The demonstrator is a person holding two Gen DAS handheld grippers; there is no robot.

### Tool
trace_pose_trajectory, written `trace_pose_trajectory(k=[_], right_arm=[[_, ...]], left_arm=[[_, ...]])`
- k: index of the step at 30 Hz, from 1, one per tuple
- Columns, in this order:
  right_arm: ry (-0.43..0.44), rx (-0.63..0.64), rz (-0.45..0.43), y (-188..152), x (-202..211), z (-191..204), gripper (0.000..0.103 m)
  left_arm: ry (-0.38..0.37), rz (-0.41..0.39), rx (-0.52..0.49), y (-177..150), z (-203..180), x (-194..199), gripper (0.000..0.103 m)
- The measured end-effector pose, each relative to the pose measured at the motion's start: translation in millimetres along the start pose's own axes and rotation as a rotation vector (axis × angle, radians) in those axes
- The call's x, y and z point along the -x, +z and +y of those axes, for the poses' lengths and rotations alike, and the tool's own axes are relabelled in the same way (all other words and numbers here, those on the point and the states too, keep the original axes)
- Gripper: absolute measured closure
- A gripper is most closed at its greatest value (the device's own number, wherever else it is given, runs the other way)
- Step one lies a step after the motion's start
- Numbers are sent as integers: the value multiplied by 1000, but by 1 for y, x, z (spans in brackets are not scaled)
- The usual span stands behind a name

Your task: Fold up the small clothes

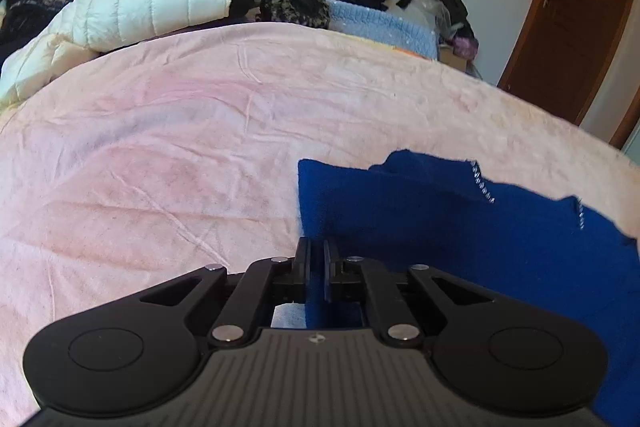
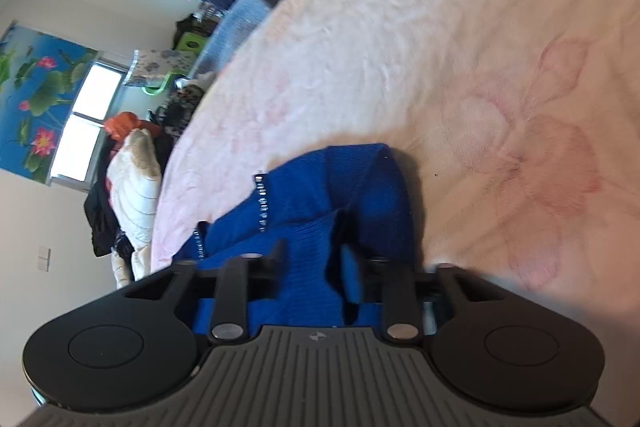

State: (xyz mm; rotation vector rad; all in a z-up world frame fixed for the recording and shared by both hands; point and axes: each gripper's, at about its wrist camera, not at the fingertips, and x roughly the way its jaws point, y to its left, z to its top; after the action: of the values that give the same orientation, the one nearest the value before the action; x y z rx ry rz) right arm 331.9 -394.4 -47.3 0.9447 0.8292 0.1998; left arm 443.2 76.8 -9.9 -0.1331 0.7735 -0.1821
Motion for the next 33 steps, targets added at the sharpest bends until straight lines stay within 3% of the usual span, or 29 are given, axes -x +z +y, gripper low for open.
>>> trace_pose_trajectory(k=[3, 6, 9, 11, 14, 19, 20, 21, 22, 26, 30, 32, 33], right_arm=[[-17, 49, -30, -3, 17, 1, 50], [-68, 82, -52, 14, 15, 6, 50], [-46, 122, -30, 35, 0, 21, 50], [-66, 208, 19, 44, -20, 39, 50], [-191, 412, 63, 49, -52, 67, 48], [-343, 605, 153, 47, -98, 78, 47], [-339, 632, 147, 45, -99, 79, 50], [-336, 645, 151, 43, -99, 80, 63], [-322, 643, 175, 43, -100, 80, 93], [-297, 629, 182, 44, -97, 76, 96], [-300, 549, 146, 54, -93, 65, 98], [-301, 552, 161, 54, -94, 67, 96], [-311, 547, 152, 55, -94, 69, 86]], left_arm=[[-14, 16, 37, -1, 13, 5, 97], [40, -7, 59, 10, 19, 1, 97], [-22, 11, 165, 21, 25, -8, 97], [-34, 41, 179, 23, 19, -16, 97], [-32, 75, 128, 22, 4, -28, 97], [-28, 88, 109, 14, -1, -41, 96], [-31, 85, 99, 14, -1, -41, 96], [-37, 85, 94, 14, -1, -40, 96], [-43, 86, 90, 14, 0, -40, 96], [-51, 77, 62, 17, 1, -37, 97], [27, 71, -12, 13, -5, -36, 100], [29, 68, -31, 11, -5, -31, 101], [25, 69, -32, 10, -3, -28, 101]])
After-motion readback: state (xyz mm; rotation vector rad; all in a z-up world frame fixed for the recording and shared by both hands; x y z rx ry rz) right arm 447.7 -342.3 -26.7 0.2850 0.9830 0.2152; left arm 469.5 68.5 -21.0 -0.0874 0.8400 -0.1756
